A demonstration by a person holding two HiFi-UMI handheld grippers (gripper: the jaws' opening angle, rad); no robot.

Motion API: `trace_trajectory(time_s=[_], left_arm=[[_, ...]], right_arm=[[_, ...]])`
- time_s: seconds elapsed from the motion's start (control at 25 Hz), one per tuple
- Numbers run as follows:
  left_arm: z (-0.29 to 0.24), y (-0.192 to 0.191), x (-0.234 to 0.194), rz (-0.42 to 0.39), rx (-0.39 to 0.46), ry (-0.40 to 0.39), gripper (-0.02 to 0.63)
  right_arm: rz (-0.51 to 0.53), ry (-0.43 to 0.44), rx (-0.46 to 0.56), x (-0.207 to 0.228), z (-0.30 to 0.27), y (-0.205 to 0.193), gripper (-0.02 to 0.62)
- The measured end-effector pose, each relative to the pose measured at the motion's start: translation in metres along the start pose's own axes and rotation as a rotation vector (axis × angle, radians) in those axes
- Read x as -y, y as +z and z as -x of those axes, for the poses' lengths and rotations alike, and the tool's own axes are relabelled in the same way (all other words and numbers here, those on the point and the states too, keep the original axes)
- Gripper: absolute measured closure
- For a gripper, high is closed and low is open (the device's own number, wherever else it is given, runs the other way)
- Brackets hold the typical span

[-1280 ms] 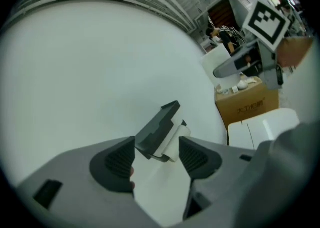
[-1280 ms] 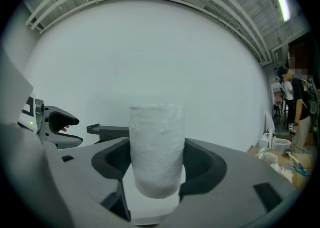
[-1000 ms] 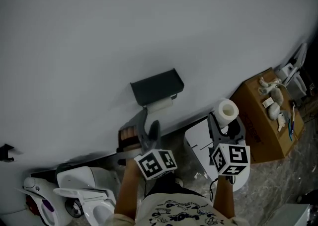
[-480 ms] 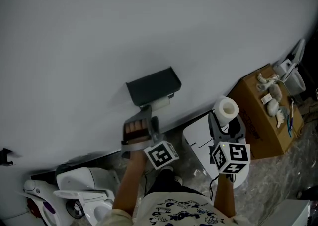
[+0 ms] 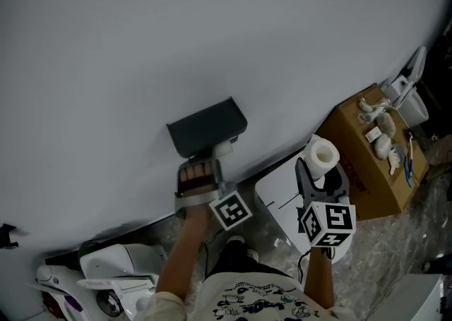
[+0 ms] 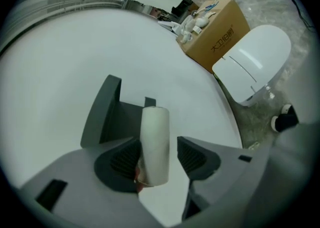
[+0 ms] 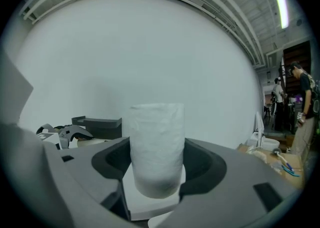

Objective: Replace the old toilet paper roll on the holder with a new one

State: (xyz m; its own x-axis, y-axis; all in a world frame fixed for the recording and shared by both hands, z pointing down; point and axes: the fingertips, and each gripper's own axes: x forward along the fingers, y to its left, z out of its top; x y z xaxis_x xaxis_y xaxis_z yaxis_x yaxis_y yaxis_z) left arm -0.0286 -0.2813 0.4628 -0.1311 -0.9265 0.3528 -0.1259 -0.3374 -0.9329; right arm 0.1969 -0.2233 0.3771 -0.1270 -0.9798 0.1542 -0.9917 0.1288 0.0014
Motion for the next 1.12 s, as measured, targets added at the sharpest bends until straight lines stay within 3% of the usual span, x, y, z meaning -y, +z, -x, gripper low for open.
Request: trace_trajectory(time_s=[0.12,0.32,0.92,1.12], left_arm=[[-0.003,0.003,-0.004,-0.024,-0.006,0.041,0.412],[-0.001,0.007,-0.006,-0.023,0.008,0.045,0.417],[-0.012,0.074,-0.009,-0.063,0.136,0.067,0.417],[-0.013,0.119,-0.01,-0.084,0.184,0.076,0.417]], right_arm=[[-0.001,-0.009,-0.001,0.005,-0.002,0.0,0.29],[-0.006,-0.023,-0.004,0.006,0.0,-0.001,0.29],[-0.013,-0.118,-0.025,0.04,0.016,-0.009,0.29],[-0.025,-0.163,-0.035,0.076,0.023,-0.013,0.29]])
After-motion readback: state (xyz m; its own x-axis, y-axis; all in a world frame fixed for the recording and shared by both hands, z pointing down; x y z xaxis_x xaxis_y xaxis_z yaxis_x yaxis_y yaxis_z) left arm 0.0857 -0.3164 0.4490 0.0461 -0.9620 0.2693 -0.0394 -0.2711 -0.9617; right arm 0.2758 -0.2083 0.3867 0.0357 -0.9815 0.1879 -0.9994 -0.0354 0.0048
